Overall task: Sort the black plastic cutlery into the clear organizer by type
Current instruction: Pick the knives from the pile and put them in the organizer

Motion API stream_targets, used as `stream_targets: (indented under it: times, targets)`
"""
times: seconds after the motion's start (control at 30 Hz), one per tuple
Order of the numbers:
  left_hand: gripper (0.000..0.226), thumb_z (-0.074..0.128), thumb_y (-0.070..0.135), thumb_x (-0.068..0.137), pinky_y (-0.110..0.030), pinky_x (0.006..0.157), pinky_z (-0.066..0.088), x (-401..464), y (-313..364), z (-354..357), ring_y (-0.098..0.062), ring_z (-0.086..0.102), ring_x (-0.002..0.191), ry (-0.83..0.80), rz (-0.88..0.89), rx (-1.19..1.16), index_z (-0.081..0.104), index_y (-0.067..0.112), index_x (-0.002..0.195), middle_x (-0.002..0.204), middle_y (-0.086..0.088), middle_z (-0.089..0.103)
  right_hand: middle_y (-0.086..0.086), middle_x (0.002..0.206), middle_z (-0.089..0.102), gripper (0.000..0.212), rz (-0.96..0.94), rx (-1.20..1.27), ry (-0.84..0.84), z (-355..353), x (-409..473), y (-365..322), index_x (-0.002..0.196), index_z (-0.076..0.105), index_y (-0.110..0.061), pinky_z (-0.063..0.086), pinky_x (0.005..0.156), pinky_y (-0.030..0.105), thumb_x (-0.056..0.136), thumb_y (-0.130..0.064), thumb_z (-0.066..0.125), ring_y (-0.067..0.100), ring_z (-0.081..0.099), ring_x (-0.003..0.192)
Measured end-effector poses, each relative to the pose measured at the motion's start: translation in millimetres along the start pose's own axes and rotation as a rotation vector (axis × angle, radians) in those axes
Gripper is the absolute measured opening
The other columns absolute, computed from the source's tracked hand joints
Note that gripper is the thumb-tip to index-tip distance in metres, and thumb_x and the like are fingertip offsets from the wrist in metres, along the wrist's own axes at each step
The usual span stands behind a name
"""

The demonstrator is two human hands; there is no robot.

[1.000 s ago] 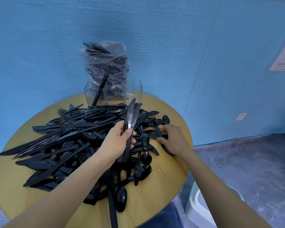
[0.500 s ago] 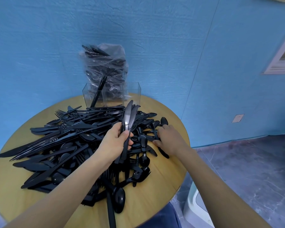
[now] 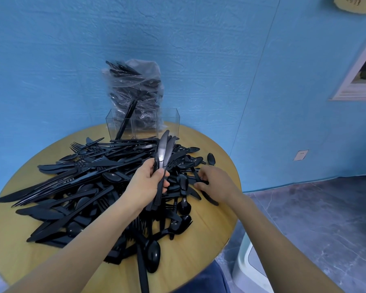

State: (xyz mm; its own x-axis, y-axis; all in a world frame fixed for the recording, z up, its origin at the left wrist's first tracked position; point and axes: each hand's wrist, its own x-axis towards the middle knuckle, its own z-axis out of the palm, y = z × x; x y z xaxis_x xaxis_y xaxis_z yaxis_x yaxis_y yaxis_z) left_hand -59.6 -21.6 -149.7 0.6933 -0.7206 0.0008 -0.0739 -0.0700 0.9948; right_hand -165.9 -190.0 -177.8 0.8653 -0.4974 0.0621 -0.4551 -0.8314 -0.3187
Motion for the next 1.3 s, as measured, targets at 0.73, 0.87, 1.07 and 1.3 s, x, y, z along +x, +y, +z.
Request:
stream_targets:
  times: [0.73, 0.87, 1.07, 1.3]
  targets:
    - [0.025, 0.037, 0.009, 0.100, -0.024, 0.066, 0.050, -3.1, 2.3, 3.4, -0.011, 0.057, 0.070, -0.013, 0.016, 0.007, 0.050, 0.030, 0.095, 0.088, 0.000, 0.058, 0.004, 0.120, 0.044, 0.029, -0.080, -0.212, -0.069, -10.1, -9.4, 14.3, 0.115, 0.050, -0.011, 0.033, 0.092, 0.029, 0.094, -0.032, 0.053, 0.020, 0.035, 0.115]
    - [0.023, 0.037, 0.009, 0.101, -0.025, 0.066, 0.051, -3.2, 3.0, 6.8, -0.011, 0.058, 0.070, -0.013, 0.013, 0.005, 0.051, 0.028, 0.098, 0.088, 0.000, 0.059, 0.004, 0.106, 0.052, 0.018, -0.092, -0.230, -0.068, -16.9, -12.0, 10.7, 0.100, 0.046, -0.014, 0.035, 0.080, 0.030, 0.094, -0.029, 0.054, 0.020, 0.043, 0.100]
    - [0.024, 0.037, 0.009, 0.101, -0.025, 0.065, 0.051, -4.1, 2.2, 7.9, -0.011, 0.058, 0.069, -0.019, 0.008, 0.006, 0.051, 0.028, 0.095, 0.089, 0.000, 0.059, 0.002, 0.084, 0.055, 0.013, 0.001, 0.133, -0.031, -18.3, -19.9, 11.0, 0.090, 0.047, -0.014, 0.041, 0.067, 0.028, 0.090, -0.016, 0.059, 0.018, 0.048, 0.076]
    - [0.025, 0.037, 0.010, 0.101, -0.022, 0.064, 0.050, -3.6, 3.6, 5.2, -0.011, 0.058, 0.071, -0.023, 0.026, 0.008, 0.050, 0.030, 0.094, 0.090, 0.000, 0.059, -0.009, 0.067, 0.057, 0.009, 0.104, 0.452, 0.236, -51.8, -30.5, 11.3, 0.081, 0.065, -0.015, 0.036, 0.056, 0.006, 0.084, -0.006, 0.066, 0.001, 0.049, 0.060]
